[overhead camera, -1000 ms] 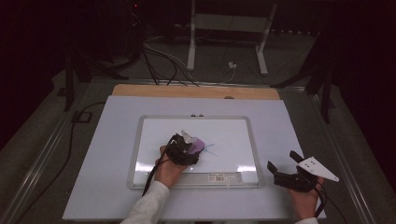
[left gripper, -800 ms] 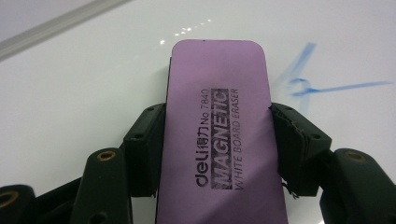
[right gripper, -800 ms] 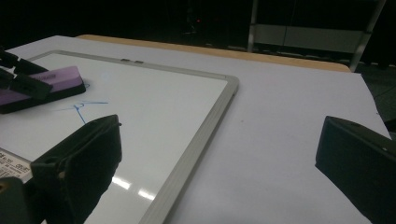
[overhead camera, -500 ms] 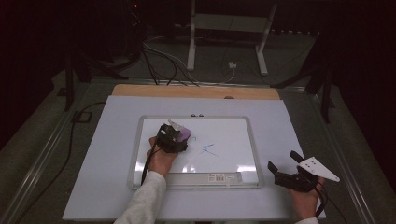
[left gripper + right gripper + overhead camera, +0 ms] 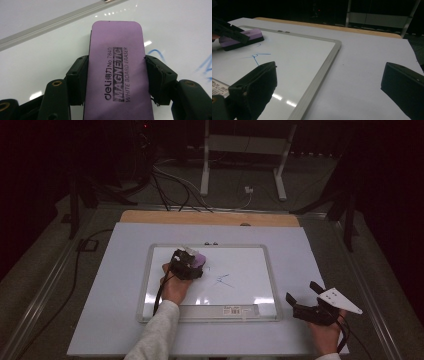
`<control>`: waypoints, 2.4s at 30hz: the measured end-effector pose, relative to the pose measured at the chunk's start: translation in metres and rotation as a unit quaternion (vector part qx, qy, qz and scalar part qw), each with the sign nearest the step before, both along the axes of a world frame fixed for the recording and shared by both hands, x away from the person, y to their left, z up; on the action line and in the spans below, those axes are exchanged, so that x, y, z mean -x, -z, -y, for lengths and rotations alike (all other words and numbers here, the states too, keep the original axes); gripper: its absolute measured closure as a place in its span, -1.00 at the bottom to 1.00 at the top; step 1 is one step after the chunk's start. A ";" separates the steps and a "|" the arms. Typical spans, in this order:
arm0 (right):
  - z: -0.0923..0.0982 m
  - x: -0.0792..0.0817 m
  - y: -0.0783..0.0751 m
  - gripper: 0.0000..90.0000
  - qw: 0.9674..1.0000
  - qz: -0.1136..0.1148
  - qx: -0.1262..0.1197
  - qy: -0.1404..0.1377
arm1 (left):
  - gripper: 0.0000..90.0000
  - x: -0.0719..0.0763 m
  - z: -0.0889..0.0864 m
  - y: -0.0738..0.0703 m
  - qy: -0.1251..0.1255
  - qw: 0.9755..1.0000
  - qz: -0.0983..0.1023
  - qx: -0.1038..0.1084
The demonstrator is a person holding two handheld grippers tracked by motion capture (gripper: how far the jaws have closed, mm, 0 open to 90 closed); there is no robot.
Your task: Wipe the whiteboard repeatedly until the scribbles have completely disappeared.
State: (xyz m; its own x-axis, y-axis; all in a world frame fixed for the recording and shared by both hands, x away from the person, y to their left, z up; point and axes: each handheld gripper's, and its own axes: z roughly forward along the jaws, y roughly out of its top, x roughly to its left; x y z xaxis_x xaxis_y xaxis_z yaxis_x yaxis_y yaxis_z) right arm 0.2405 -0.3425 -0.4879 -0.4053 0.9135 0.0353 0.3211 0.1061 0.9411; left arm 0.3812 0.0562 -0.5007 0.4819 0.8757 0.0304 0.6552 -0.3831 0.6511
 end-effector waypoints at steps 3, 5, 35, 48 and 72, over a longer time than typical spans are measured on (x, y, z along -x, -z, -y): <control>0.000 0.000 0.000 -0.99 1.000 -0.001 0.000 0.000 | -0.07 0.006 0.011 0.000 0.025 1.000 0.000 -0.002; 0.000 0.000 0.000 -0.99 1.000 0.000 0.000 0.000 | -0.07 0.009 0.016 -0.001 0.036 0.999 0.003 -0.007; 0.001 0.000 0.000 -0.99 1.000 0.001 -0.001 0.002 | -0.07 0.014 0.027 -0.002 0.050 0.999 0.000 -0.009; 0.002 0.001 0.000 -0.99 1.000 0.001 -0.002 0.002 | -0.07 0.034 0.060 -0.003 0.107 0.994 -0.005 -0.008; 0.003 0.001 -0.001 -0.99 1.000 0.001 -0.003 0.003 | -0.07 0.030 0.079 -0.003 0.134 0.991 -0.010 -0.003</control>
State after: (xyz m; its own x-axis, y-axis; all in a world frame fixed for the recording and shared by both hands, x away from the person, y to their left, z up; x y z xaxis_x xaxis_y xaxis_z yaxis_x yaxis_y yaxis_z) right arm 0.2394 -0.3452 -0.4872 -0.3998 0.9157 0.0405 0.3200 0.0981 0.9423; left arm 0.3510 -0.0229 -0.4981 0.6974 0.7163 0.0235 0.5420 -0.5486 0.6367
